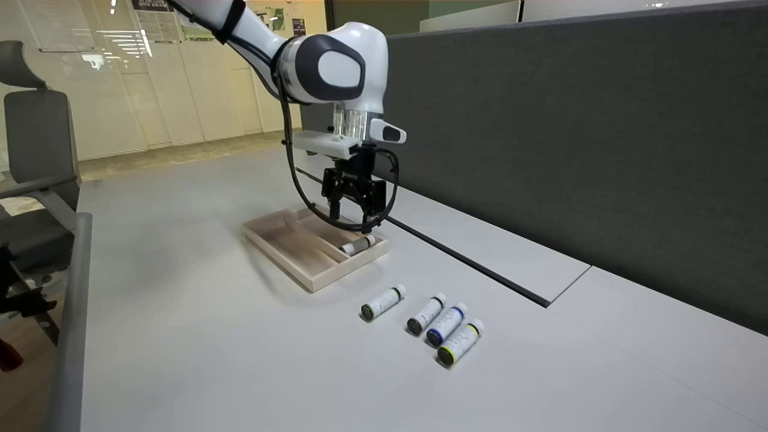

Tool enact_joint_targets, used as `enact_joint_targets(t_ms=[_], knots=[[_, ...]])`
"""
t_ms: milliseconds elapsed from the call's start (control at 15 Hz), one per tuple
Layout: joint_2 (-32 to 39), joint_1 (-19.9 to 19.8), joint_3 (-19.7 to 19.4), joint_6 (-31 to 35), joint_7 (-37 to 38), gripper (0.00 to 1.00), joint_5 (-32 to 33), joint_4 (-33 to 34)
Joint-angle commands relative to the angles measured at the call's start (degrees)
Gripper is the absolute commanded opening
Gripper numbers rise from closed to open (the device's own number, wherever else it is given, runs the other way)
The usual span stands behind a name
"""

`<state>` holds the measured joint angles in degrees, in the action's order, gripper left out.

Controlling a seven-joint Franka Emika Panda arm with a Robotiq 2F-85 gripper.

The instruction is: Remove the bottle from the tray and put it on the table

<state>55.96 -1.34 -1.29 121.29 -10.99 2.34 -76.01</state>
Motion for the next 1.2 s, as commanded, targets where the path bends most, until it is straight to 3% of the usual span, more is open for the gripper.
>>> enact_joint_targets(t_ms=[0, 400, 533, 1133], knots=[[2.3, 0.1, 0.2, -0.4, 1.9, 1.00, 0.6, 3.2], [3.9, 0.4, 0.1, -0.6, 2.2, 1.00, 0.7, 4.1], [4.2, 0.5, 0.1, -0.7, 2.1, 0.74, 0.8, 4.2], [4.5, 0.2, -0.1, -1.2, 2.3, 0.12, 0.8, 4.8]])
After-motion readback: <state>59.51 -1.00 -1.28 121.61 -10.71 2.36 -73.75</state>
